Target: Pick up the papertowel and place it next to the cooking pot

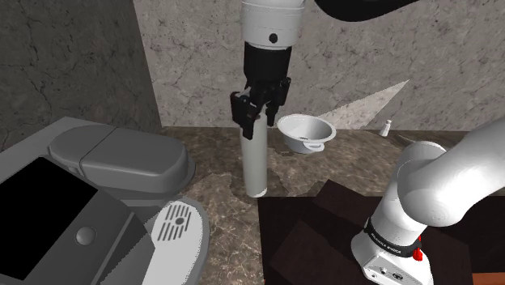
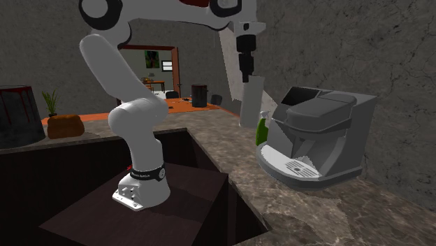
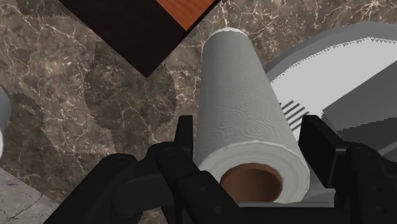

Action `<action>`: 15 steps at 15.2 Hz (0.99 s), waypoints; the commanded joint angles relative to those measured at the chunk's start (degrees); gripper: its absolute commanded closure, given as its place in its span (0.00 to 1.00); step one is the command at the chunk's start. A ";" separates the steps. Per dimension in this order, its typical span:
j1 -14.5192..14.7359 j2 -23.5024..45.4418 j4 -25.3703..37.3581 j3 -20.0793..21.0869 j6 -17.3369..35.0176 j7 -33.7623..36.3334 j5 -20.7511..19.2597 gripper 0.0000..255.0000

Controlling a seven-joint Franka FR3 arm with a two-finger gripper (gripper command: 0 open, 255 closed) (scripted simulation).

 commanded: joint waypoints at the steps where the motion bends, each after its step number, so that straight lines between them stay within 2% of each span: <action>1: 0.16 -3.06 -2.70 -2.76 -0.48 -2.91 -0.18 1.00; 7: -0.66 -9.50 -8.67 -10.75 -1.28 -11.26 -2.85 1.00; 15: -3.35 -14.70 -13.19 -21.38 -1.89 -22.21 -8.79 1.00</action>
